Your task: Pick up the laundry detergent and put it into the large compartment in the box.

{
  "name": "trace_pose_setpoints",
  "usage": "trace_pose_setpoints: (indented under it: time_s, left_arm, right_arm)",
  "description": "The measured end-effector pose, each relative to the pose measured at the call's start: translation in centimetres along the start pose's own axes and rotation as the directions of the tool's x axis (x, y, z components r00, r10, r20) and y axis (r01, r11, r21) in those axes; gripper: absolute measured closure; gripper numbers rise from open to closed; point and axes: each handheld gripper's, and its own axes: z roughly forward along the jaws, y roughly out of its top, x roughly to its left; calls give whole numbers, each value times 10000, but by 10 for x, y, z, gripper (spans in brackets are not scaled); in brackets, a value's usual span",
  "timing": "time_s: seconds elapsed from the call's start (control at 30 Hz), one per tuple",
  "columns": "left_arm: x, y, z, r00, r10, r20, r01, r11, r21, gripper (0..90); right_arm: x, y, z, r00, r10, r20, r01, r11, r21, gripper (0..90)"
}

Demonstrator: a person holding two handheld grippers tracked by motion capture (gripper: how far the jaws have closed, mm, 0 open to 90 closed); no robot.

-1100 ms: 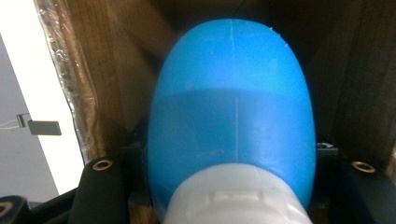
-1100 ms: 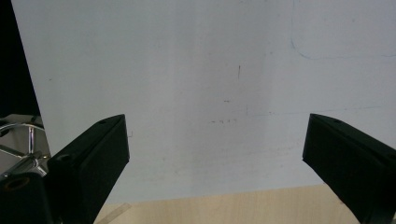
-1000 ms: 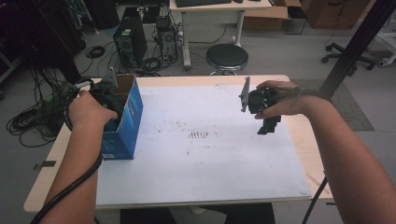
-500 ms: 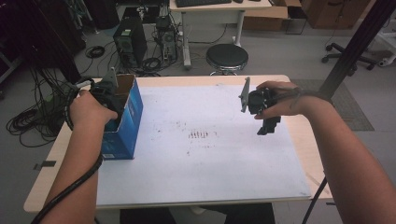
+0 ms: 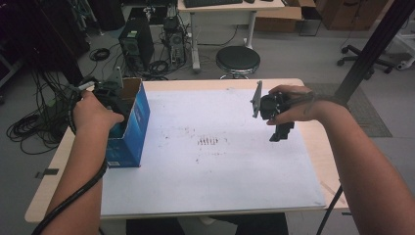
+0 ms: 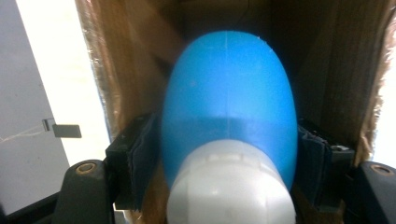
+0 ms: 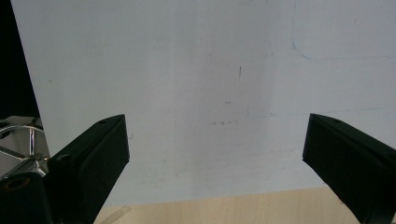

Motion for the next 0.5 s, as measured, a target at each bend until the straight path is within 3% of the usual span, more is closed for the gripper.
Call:
trace_pose_setpoints:
  time_s: [0.5]
  left_arm:
    - [2,-4,-10,9999,-84,-59,83,9996,-268,250]
  right_arm:
    - [0,0,-1,10000,-3,22,3,10000,-32,70]
